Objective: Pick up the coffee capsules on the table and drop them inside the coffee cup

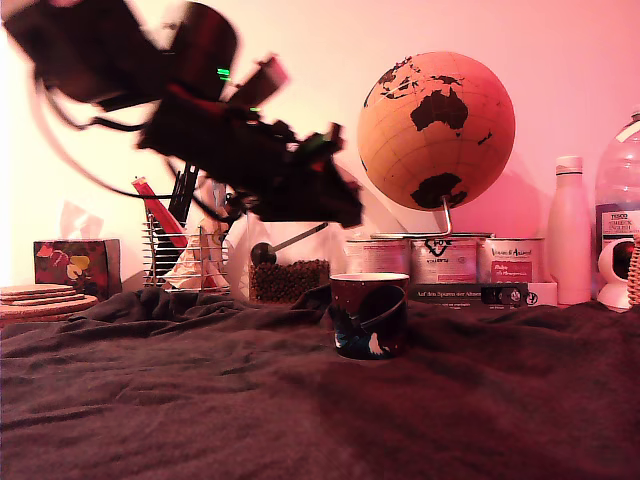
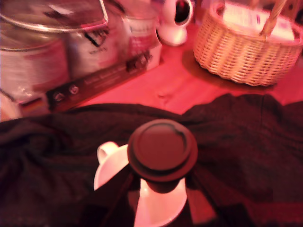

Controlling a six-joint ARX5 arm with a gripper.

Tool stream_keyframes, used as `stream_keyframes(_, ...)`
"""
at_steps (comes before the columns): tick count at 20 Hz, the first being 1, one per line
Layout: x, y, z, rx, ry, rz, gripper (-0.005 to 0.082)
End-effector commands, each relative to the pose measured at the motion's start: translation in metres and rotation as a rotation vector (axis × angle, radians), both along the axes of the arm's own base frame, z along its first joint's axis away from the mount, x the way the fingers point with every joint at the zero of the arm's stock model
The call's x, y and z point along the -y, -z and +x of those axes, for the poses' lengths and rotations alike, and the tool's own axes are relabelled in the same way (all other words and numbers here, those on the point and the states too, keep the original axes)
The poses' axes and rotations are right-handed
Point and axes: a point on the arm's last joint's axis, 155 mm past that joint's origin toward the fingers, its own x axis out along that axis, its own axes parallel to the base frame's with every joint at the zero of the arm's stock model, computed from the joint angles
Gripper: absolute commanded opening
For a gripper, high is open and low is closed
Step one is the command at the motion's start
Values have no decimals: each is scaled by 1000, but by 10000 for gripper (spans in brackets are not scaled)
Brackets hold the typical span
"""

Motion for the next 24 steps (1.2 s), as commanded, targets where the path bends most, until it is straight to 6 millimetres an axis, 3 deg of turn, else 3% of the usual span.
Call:
stream_keyframes(1, 6, 16, 4, -32, 8, 31, 163)
stream_keyframes(7, 11, 39, 19, -91, -1, 100, 163)
stream_keyframes(14, 9, 46, 17, -115, -6, 121, 175)
stream_keyframes(16, 8, 49, 14, -126, 0, 135, 287)
stream_keyframes(19, 7, 52, 12, -138, 1, 143, 535)
stream_keyframes(20, 7, 53, 12, -140, 0, 144, 566)
stream_keyframes(22, 7, 52, 12, -139, 0, 143, 558)
stream_keyframes(24, 8, 49, 13, -130, 2, 136, 449)
